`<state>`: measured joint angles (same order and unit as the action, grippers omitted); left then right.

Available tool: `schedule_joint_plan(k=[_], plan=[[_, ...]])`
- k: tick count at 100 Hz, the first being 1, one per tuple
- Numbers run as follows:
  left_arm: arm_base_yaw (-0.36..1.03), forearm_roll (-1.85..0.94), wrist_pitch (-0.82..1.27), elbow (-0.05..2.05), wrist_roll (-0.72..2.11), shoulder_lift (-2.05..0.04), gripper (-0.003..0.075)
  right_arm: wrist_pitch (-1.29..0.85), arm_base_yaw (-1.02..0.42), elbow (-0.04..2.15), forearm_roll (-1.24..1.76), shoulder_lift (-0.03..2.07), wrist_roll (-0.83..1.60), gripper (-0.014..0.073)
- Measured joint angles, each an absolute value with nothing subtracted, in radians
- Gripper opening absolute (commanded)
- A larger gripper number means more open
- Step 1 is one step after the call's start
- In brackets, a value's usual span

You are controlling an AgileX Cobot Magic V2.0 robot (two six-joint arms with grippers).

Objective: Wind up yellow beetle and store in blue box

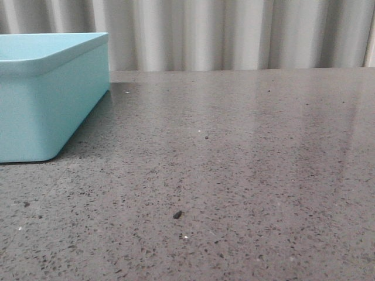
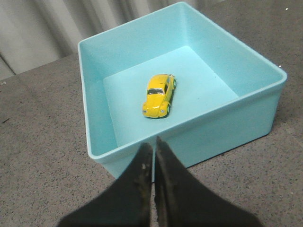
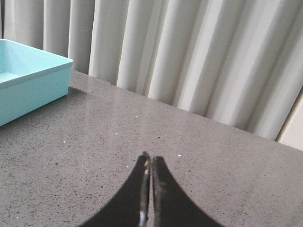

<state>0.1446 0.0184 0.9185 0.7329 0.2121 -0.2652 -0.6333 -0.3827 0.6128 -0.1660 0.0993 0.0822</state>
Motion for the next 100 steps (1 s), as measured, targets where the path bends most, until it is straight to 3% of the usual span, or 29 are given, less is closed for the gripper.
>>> schedule_joint_plan(k=[75,100], plan=[[0.206,0.024,0.861,0.724,0.214,-0.24,-0.0021,-0.633,-0.383,0.613,-0.166,0.099,0.082,-0.0041],[0.206,0.066,0.679,0.555,0.222,-0.157,-0.0021,-0.633,-0.383,0.613,-0.166,0.098,0.082,-0.0041]])
